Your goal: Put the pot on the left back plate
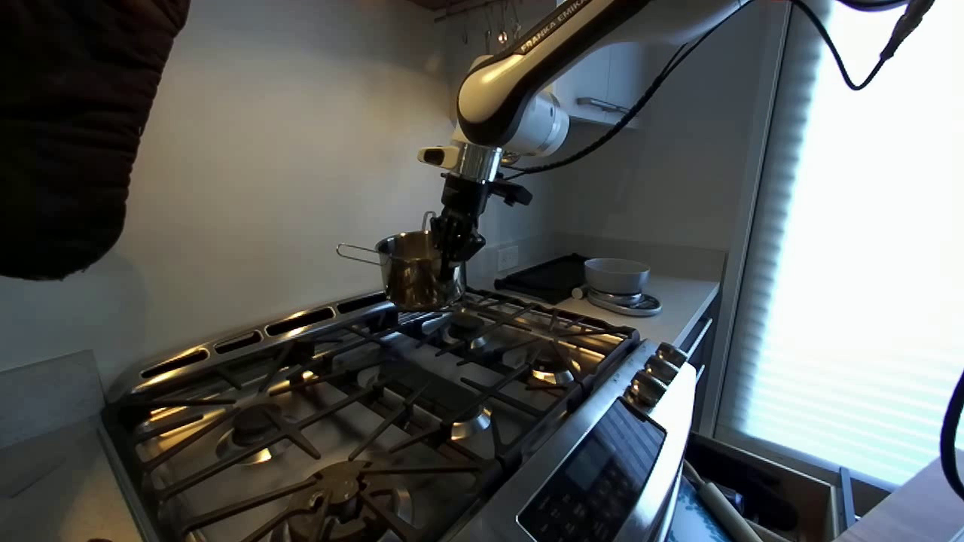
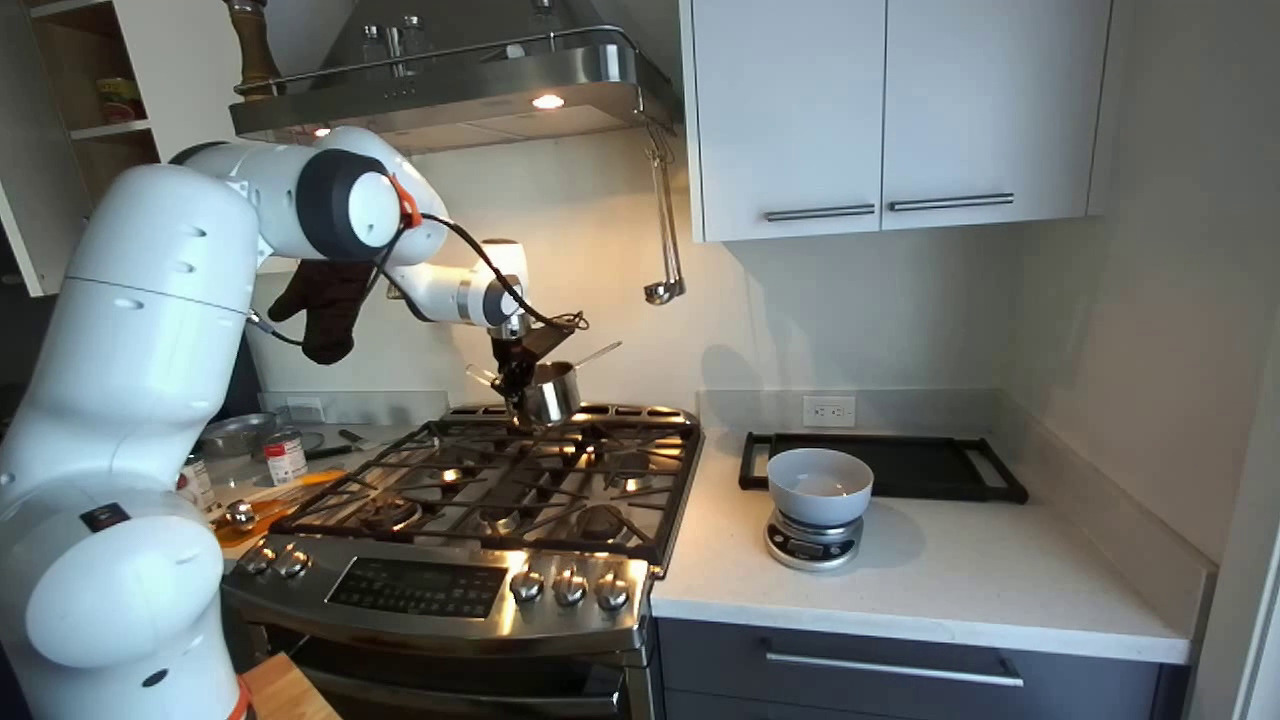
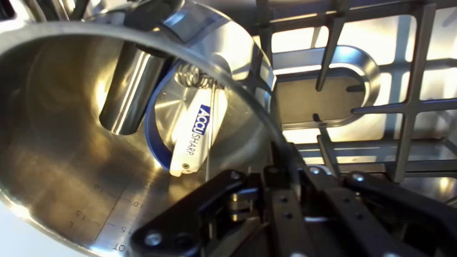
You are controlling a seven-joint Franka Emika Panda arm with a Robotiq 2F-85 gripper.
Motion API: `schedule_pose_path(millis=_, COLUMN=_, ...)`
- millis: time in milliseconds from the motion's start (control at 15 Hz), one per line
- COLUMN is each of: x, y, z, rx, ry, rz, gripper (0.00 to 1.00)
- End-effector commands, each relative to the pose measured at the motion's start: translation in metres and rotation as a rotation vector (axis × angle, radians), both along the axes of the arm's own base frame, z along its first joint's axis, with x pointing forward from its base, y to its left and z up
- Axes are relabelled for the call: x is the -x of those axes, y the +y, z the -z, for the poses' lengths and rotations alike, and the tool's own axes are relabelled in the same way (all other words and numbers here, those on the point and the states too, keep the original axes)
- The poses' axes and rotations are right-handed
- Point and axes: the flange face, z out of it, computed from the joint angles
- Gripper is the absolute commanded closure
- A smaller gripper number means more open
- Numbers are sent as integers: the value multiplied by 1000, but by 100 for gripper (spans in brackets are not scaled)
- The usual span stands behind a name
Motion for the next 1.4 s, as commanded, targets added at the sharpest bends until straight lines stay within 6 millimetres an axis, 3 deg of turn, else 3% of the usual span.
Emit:
schedule_pose_path(millis=0, x=51, y=6, z=-18, rx=34, ry=-36, rz=-158, gripper=99)
schedule_pose_path(millis=400, x=104, y=22, z=-18, rx=24, ry=-148, rz=-427, gripper=99)
schedule_pose_path(millis=533, x=106, y=16, z=-14, rx=-43, ry=-170, rz=-431, gripper=99)
schedule_pose_path(millis=600, x=97, y=30, z=-1, rx=-13, ry=-107, rz=-410, gripper=95)
schedule_pose_path(millis=933, x=101, y=21, z=2, rx=-34, ry=-124, rz=-425, gripper=95)
schedule_pose_path(millis=1000, x=101, y=21, z=2, rx=-34, ry=-125, rz=-425, gripper=99)
schedule_pose_path(millis=1333, x=122, y=69, z=25, rx=-98, ry=-49, rz=-597, gripper=99)
